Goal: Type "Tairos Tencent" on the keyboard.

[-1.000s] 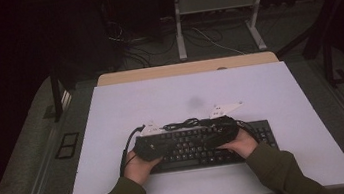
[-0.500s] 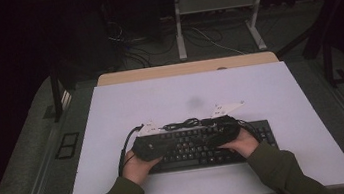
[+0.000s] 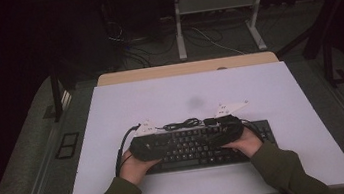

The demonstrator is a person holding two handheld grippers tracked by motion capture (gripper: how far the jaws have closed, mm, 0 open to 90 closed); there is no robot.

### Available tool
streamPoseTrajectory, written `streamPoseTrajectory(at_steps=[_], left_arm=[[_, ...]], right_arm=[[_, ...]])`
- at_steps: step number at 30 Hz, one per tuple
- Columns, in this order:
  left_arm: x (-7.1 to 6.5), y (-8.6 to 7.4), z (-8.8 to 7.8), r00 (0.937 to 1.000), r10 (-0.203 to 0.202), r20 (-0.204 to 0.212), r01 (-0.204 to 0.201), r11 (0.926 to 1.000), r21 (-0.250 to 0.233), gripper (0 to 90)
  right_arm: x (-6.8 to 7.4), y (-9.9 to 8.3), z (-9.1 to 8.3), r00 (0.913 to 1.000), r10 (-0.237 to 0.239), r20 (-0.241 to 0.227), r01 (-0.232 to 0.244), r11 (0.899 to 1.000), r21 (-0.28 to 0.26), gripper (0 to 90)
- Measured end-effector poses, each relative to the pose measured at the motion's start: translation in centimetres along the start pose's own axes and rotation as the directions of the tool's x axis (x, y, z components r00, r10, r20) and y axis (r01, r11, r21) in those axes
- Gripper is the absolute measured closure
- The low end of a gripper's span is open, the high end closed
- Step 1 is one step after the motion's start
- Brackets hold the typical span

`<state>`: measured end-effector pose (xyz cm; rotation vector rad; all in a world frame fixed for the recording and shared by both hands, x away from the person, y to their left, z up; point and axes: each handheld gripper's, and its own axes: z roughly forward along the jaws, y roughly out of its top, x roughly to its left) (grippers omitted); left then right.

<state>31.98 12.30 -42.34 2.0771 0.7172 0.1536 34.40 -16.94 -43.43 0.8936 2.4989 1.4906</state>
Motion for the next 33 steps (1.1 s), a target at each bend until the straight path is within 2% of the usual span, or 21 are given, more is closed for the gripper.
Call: streamPoseTrajectory(at_steps=[5,13,21,33], left_arm=[[0.1,-0.2,-0.5,1.0,0.004,-0.001,-0.004,0.9998,-0.018,41.0],[0.2,-0.8,-1.8,1.0,-0.004,-0.006,0.004,0.9989,-0.047,29.7],[0.1,-1.6,-3.2,0.9997,-0.007,-0.023,0.005,0.9979,-0.065,21.6],[0.1,-2.9,-4.1,0.9993,-0.018,-0.032,0.016,0.9977,-0.066,13.5]], right_arm=[[-0.1,-0.2,-0.5,1.0,-0.001,0.0,0.001,1.0,-0.001,18.9],[-0.2,-0.6,-1.9,0.9999,0.007,0.016,-0.007,1.0,-0.009,18.7],[-0.3,-1.4,-3.8,0.9993,0.01,0.036,-0.009,1.0,-0.018,18.6],[-0.4,-2.9,-6.3,0.9979,0.025,0.061,-0.023,0.999,-0.029,18.5]])
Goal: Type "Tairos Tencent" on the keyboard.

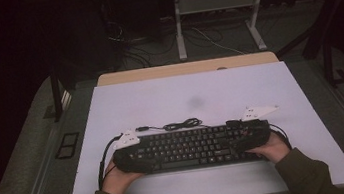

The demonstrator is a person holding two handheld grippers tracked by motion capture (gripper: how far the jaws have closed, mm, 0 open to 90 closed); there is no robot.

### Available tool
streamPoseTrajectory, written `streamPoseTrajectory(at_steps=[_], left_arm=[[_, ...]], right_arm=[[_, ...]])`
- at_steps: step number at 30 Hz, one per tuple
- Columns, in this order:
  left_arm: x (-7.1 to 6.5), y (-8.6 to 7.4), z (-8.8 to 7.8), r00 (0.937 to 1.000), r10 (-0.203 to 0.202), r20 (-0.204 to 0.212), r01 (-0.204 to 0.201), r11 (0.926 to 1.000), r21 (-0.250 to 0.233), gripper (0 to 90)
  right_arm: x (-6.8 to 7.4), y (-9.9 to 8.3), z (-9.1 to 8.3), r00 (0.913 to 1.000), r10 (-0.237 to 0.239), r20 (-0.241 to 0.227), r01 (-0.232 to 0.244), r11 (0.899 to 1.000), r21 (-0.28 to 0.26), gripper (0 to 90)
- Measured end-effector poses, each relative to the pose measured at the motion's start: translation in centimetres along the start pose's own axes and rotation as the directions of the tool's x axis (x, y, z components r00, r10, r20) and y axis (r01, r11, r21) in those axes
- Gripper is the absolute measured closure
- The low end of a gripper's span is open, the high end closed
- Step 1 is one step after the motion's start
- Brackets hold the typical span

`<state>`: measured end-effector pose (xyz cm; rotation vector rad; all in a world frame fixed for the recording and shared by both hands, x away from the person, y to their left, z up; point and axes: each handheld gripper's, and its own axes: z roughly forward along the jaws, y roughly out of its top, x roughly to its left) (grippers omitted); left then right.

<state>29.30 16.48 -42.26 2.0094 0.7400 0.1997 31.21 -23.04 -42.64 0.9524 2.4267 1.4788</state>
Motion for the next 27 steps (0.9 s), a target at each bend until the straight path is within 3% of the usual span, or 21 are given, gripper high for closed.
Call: streamPoseTrajectory(at_steps=[16,27], left_arm=[[-0.1,-0.6,-0.6,0.9993,0.004,-0.037,-0.003,0.9999,0.012,0.0],[-0.2,-0.5,-0.7,0.9991,0.004,-0.043,-0.004,0.9999,0.016,0.0]], right_arm=[[-0.1,-2.3,-3.4,0.9989,0.012,0.044,-0.011,1.0,-0.017,18.2],[-0.8,-4.0,-5.7,0.9959,0.031,0.085,-0.029,0.999,-0.023,17.8]])
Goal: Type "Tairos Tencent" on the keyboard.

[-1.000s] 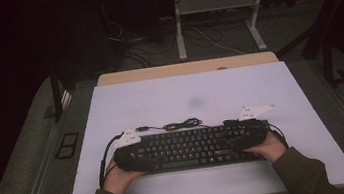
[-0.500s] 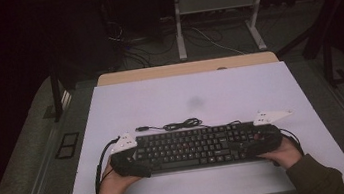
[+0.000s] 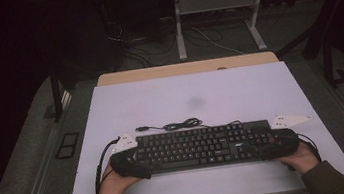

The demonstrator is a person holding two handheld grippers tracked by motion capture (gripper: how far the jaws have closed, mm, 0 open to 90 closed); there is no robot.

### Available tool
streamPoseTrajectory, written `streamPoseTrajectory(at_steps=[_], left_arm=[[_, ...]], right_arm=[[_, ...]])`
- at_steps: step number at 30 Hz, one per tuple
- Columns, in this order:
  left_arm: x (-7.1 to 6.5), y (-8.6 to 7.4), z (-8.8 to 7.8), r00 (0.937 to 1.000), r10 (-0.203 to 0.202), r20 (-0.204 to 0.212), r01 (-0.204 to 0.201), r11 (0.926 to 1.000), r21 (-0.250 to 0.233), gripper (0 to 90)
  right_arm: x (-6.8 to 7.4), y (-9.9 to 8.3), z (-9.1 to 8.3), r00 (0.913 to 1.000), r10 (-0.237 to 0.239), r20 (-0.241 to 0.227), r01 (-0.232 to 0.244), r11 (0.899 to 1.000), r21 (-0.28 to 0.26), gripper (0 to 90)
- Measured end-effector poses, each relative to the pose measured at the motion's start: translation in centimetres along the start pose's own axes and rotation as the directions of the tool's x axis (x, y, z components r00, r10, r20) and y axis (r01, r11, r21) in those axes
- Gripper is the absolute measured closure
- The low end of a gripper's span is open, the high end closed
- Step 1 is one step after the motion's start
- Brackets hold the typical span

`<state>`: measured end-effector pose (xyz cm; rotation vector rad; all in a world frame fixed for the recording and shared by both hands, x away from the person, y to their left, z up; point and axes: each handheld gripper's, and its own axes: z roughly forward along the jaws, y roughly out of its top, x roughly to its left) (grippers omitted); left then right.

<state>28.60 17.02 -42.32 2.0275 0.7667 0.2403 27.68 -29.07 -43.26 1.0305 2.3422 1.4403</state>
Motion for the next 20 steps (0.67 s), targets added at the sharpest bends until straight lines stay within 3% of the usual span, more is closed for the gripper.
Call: streamPoseTrajectory(at_steps=[9,20], left_arm=[[0.21,-0.13,-0.05,1.0,-0.004,-0.004,0.003,1.0,-0.005,0.0],[0.4,-0.23,0.01,0.9999,-0.012,-0.003,0.012,0.9999,-0.008,0.0]], right_arm=[[-0.66,-0.88,-0.93,0.9998,0.018,0.011,-0.018,1.0,-0.003,17.5],[-0.71,-0.94,-0.84,0.9998,0.015,0.012,-0.015,1.0,-0.007,16.8]])
